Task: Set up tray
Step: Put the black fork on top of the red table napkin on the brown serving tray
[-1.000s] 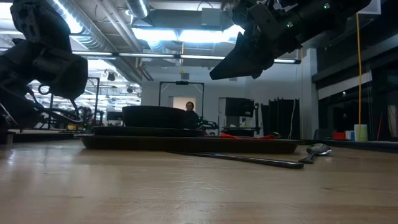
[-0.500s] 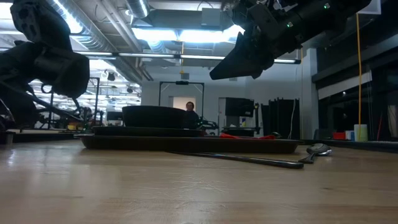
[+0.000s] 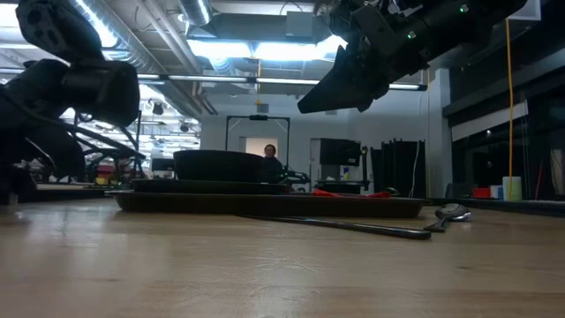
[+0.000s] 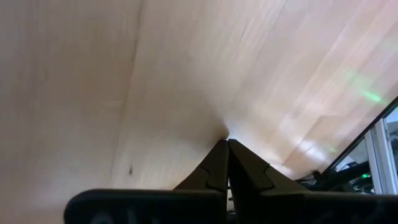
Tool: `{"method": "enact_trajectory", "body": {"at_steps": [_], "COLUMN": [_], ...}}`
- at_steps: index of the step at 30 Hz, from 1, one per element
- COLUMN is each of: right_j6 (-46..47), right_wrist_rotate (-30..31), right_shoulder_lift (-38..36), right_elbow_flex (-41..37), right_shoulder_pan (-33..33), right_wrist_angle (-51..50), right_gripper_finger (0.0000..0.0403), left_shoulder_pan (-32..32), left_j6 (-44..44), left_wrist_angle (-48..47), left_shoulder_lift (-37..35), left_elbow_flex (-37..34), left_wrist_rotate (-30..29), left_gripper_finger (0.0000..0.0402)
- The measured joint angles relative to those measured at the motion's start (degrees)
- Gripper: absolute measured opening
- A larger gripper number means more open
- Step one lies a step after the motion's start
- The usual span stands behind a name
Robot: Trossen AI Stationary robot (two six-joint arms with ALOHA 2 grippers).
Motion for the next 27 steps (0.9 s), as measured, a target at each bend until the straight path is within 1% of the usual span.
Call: {"method": "enact_trajectory", "body": {"at_steps": [6,11,17,21,24,27], "right_j6": [-0.1,-0.2,-0.1,-0.2,-0.2,-0.2], "right_wrist_rotate": [0.0,0.0,0.0,-0.1,-0.1,-0.1], "right_shoulder_lift": [0.0,0.0,0.0,0.0,0.0,0.0], "right_elbow_flex": [0.0,0.0,0.0,0.0,0.0,0.0], "right_shoulder_pan": [0.0,0.0,0.0,0.0,0.0,0.0], "right_wrist_angle": [0.0,0.0,-0.1,-0.3,-0.3,-0.3], "right_gripper_finger": [0.0032,0.0032,0.0032,0.0032,0.0032,0.0032], "left_shoulder_pan": [0.0,0.0,0.0,0.0,0.0,0.0], "left_j6": [0.2,1.2,3.6,5.9,6.9,6.9], "left_wrist_angle": [0.3,0.8,3.9,9.1,15.9,21.5], "left_shoulder_lift": [0.0,0.0,0.0,0.0,0.0,0.0], "left_elbow_flex": [1.4,3.4,6.0,7.1,7.3,7.3], "left_wrist_rotate": [-1.8,-6.0,-11.7,-15.3,-19.1,-20.9], "left_gripper_finger": [0.0,0.0,0.0001,0.0001,0.0001,0.0001]}}
